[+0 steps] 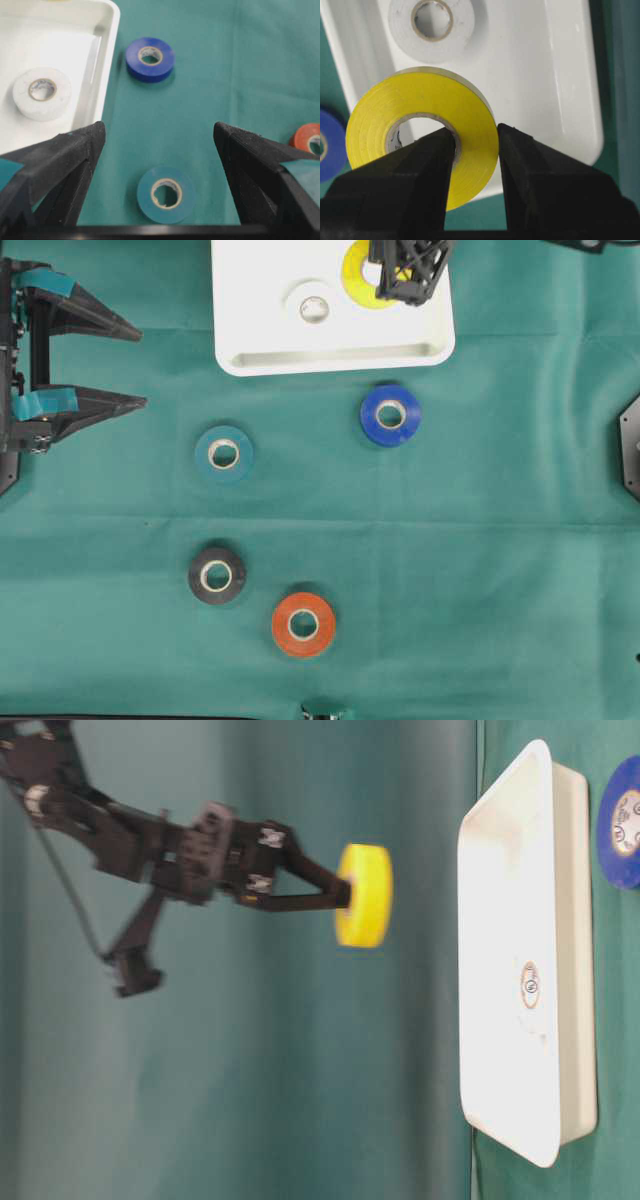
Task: Pick up the tape from a random location and place it into the white case.
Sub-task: 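Lower the yellow roll into the tray beside the white roll, open right gripper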
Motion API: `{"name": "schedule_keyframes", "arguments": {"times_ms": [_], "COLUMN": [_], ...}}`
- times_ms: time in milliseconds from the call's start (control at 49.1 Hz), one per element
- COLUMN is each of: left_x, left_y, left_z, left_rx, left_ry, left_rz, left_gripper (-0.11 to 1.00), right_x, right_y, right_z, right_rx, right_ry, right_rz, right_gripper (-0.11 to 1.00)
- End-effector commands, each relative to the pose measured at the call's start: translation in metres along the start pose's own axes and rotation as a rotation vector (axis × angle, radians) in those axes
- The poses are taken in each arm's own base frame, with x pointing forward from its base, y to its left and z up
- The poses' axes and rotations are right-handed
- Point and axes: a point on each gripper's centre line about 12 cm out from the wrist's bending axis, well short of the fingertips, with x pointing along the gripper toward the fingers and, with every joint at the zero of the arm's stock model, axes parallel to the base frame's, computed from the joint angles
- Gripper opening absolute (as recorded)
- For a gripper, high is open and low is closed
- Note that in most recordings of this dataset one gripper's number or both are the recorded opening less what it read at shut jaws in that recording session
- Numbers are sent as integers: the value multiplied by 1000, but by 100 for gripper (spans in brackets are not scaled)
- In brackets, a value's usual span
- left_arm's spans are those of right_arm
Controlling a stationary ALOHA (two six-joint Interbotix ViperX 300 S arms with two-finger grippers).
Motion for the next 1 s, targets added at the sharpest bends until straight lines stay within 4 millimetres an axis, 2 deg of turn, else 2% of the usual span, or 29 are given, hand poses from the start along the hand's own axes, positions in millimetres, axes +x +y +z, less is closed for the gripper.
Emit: {"name": "schedule_keyframes", "arguments": {"times_ms": [0,306,448,652,978], "left_x": [-1,-1,-1,-1,-1], "left_y": [0,0,0,0,0], "left_z": [7,7,7,7,7], "left_rx": [-2,-3,-3,-3,-3], "left_ry": [-18,-19,-19,-19,-19], "left_rz": [-1,1,1,1,1], "left_gripper": [99,99,99,99,99], "right_x": [3,56,74,85,88], "right_y": [-4,-16,-18,-17,-18], "right_z": [3,-17,-26,-31,-35], "right_rx": [10,41,49,49,55], "right_ry": [-42,-50,-50,-66,-55], "right_rz": [-7,-18,-20,-21,-22], "right_gripper": [28,28,28,28,28]}}
